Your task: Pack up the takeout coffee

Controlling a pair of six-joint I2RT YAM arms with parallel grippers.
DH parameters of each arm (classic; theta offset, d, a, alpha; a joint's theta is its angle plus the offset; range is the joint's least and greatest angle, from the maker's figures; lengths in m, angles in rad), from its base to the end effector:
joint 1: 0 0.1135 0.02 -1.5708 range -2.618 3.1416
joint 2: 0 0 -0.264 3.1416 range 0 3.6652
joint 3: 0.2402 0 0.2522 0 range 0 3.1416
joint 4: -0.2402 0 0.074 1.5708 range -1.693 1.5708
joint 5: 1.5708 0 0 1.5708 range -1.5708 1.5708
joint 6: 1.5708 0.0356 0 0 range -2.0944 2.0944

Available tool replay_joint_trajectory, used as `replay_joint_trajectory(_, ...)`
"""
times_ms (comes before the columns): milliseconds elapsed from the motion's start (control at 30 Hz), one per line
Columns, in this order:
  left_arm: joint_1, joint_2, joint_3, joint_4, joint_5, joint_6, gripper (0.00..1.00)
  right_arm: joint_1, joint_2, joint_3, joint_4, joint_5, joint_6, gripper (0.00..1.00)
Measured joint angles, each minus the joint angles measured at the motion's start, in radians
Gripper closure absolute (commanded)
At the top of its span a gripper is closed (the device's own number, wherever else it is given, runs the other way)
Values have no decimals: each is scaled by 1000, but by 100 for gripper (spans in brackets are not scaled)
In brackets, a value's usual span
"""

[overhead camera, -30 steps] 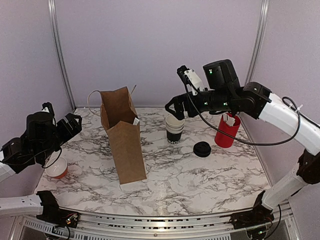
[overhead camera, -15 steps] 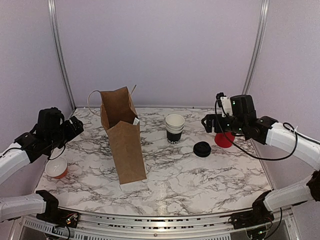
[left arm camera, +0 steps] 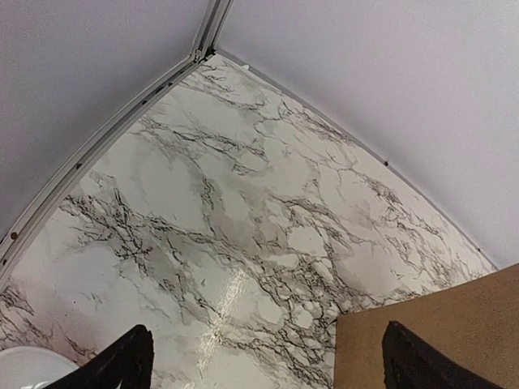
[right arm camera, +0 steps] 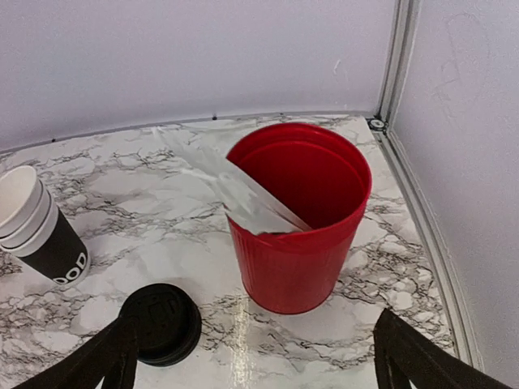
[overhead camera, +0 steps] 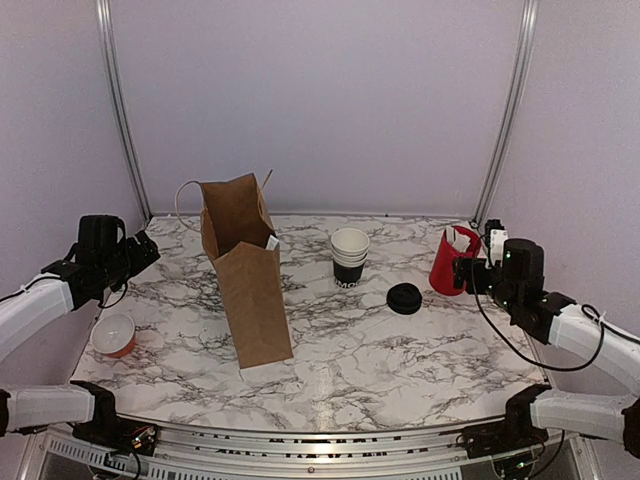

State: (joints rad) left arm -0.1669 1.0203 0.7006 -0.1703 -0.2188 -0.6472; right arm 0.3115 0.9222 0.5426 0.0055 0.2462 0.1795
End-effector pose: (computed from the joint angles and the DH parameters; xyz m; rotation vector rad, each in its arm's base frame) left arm 0.2274 -0.0305 0.2673 -0.6204 1.9642 -0.2809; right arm 0.2038 0.0565 0.2492 0.0351 1.9338 0.0880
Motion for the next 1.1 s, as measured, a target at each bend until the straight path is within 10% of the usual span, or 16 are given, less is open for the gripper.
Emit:
replay_joint_trajectory(333,56,28,-211,335,0,167,1,-238,76,-353,454,58,-60,5)
replay_joint_trajectory(1100,115,176,-439,829,-264,447,1,-317,671,-373,1367,-70,-189,0)
